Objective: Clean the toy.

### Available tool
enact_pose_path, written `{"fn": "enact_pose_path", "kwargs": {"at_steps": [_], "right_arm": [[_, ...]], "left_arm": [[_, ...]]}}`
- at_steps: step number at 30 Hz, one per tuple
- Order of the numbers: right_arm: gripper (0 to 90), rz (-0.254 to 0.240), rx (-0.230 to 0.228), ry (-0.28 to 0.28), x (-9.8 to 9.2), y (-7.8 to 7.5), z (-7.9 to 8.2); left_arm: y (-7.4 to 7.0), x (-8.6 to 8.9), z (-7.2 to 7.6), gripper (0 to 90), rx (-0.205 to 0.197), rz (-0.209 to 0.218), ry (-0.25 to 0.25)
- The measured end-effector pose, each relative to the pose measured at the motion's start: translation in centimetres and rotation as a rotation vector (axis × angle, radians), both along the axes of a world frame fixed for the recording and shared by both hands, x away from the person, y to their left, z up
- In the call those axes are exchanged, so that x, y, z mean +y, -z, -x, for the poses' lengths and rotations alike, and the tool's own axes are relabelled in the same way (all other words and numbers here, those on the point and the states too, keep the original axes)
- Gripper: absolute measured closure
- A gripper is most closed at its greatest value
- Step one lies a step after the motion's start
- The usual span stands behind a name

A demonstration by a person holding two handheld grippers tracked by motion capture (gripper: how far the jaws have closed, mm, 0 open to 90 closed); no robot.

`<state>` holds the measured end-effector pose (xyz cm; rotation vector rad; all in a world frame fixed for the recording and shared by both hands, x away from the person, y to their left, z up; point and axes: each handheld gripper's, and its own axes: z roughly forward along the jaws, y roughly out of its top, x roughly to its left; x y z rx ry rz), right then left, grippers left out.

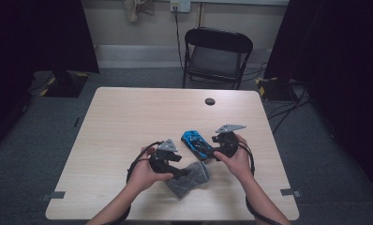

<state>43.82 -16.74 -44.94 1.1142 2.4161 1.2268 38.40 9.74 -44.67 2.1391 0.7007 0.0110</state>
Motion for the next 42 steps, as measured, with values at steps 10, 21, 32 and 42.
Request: {"fn": "enact_pose_path", "kwargs": {"at_steps": [10,21,32,42], "right_arm": [[23.1,0.002,-0.007,-0.048,0.2,-0.5,0.8],[23.6,-0.009,-0.010,-0.101,0.2,-1.2,1.9],[23.7,-0.023,-0.005,-0.158,1.3,-0.8,3.2],[24.4,-0.018,0.004,-0.233,2.8,-0.3,4.1]], "left_arm": [[0.3,3.9,0.7,27.9,0.004,-0.008,-0.042],[1.6,7.3,1.7,27.5,0.015,-0.017,-0.073],[4.0,8.3,2.1,27.5,0.047,-0.047,-0.087],[4.5,8.0,1.9,26.1,0.027,-0.046,-0.095]]}}
